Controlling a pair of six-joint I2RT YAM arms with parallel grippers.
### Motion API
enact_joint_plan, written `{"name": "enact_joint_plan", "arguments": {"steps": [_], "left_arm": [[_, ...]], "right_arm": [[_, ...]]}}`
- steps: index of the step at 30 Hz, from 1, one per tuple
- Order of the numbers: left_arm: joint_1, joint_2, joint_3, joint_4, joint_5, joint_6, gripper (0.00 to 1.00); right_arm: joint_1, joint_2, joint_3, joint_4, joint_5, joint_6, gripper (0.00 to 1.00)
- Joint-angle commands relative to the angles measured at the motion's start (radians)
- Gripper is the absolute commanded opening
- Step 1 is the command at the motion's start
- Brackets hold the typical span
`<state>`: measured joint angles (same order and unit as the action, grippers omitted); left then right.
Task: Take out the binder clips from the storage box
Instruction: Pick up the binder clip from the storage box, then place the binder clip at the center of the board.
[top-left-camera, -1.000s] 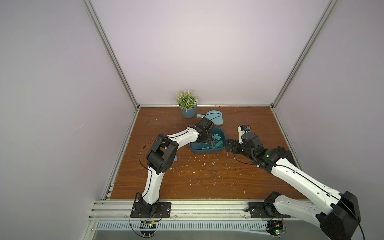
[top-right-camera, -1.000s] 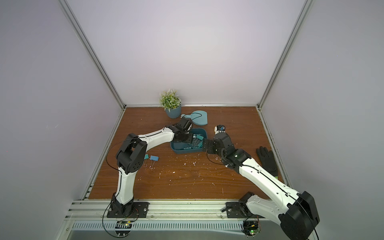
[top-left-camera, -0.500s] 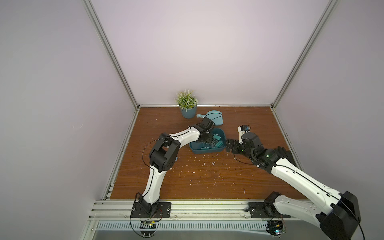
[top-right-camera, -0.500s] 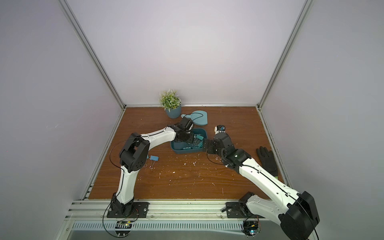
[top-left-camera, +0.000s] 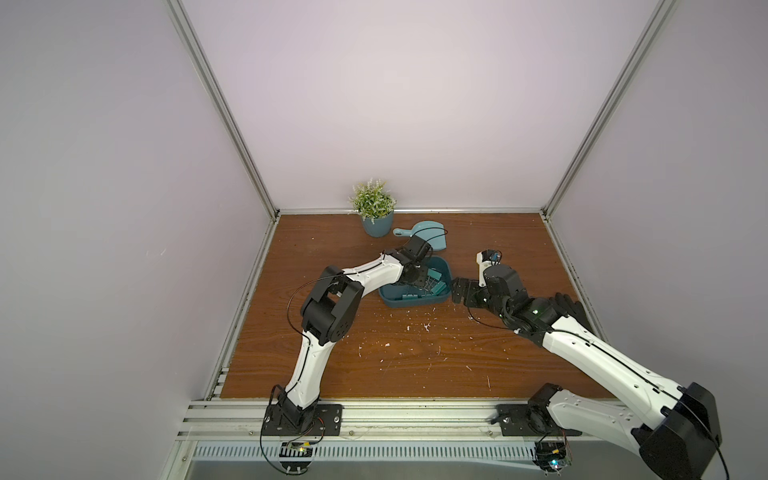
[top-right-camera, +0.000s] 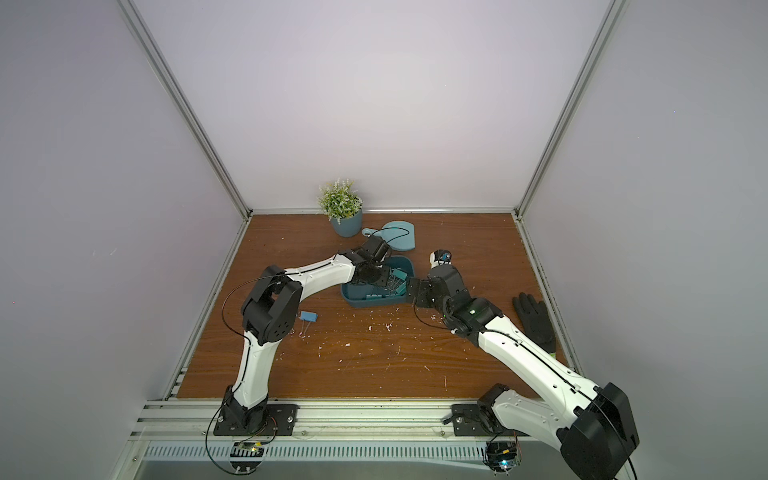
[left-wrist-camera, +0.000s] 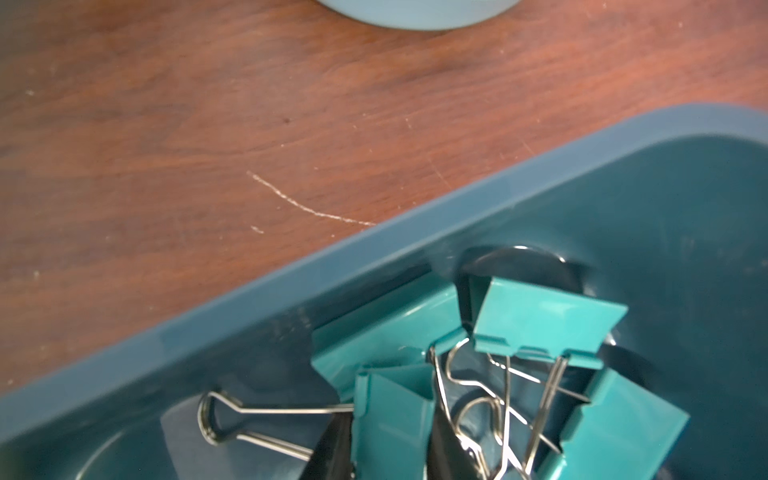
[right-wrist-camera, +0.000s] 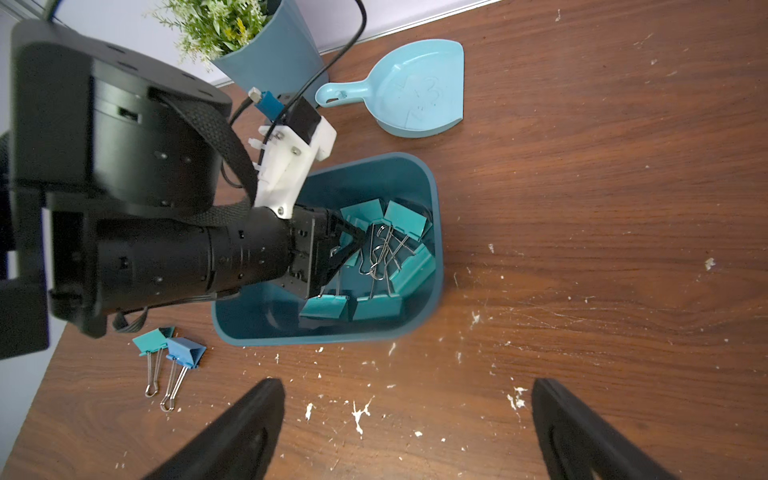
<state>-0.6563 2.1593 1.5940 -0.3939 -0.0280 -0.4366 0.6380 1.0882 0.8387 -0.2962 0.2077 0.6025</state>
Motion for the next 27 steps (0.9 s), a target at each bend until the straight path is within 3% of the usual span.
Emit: {"name": "enact_joint_plan", "arguments": {"steps": [1, 14, 21, 27], "left_arm": [[-0.009, -0.022, -0.011, -0.045, -0.048, -0.006, 0.28], [-0.010, -0.267, -0.122, -0.051, -0.083, -0.140, 0.27], [-0.024, -0.463, -0.285, -0.056, -0.099, -0.316, 0.28], [-0.099, -0.595, -0.403, -0.063, -0.171, -0.475, 0.28]], "right_arm": [[-0.005, -0.010, 0.007, 0.019, 0.010, 0.000, 0.99], [-0.006, 0.058, 0.053, 0.082, -0.045, -0.024, 0.99], [-0.005, 0.120, 0.125, 0.117, -0.082, -0.054, 0.99], [-0.006, 0.173, 0.199, 0.128, -0.087, -0.080, 0.99]]}}
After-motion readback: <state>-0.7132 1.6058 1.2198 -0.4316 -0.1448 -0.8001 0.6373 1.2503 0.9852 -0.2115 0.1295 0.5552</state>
